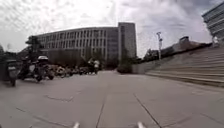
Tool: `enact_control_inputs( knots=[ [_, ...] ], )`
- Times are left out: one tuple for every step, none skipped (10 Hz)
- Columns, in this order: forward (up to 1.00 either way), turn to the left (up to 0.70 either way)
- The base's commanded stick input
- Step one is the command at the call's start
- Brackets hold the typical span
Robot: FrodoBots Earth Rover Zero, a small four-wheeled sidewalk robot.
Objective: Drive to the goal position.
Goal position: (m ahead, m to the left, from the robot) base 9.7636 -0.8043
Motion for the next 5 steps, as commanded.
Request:
enact_control_inputs(
  knots=[
    [0.70, 0.00],
    [0.70, 0.00],
    [0.70, 0.00],
    [0.70, 0.00],
    [0.70, 0.00]
  ],
)
